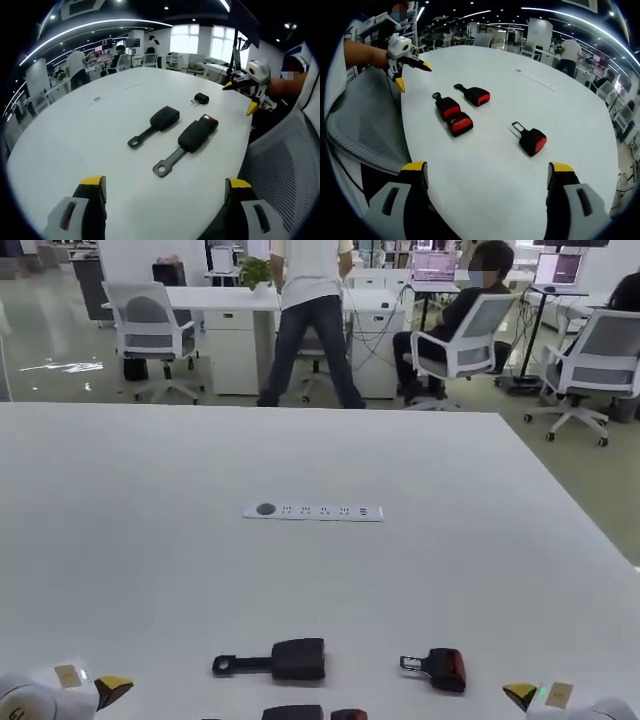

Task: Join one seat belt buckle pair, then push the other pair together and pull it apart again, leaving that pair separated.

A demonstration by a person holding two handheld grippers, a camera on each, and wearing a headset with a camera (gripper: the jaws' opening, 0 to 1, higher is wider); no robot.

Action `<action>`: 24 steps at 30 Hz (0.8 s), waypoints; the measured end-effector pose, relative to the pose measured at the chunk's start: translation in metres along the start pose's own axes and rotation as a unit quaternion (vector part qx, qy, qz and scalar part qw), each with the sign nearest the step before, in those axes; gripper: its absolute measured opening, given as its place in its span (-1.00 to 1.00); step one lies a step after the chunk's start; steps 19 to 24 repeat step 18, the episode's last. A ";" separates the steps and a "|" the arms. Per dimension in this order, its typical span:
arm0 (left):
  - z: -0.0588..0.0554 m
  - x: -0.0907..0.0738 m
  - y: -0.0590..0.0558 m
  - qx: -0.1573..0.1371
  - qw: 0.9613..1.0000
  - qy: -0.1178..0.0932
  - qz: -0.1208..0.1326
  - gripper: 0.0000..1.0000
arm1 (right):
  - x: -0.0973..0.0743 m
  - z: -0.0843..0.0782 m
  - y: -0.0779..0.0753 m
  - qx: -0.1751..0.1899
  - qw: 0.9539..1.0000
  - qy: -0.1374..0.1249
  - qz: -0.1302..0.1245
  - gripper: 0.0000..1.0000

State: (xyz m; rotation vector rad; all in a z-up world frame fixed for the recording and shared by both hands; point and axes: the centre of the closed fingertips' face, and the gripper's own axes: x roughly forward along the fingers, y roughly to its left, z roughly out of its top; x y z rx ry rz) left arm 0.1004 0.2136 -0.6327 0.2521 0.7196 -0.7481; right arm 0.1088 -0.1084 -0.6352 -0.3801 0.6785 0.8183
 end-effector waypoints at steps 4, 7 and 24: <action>-0.002 -0.002 0.005 0.000 1.000 0.000 0.005 1.00 | -0.007 -0.001 0.002 0.025 1.000 -0.005 0.011 0.98; -0.001 -0.003 0.006 -0.003 1.000 -0.003 0.009 1.00 | -0.012 -0.004 0.001 0.053 0.999 -0.009 0.011 0.98; 0.000 -0.004 -0.001 -0.006 1.000 -0.003 0.008 1.00 | -0.015 0.001 0.003 0.068 0.997 -0.020 0.011 0.98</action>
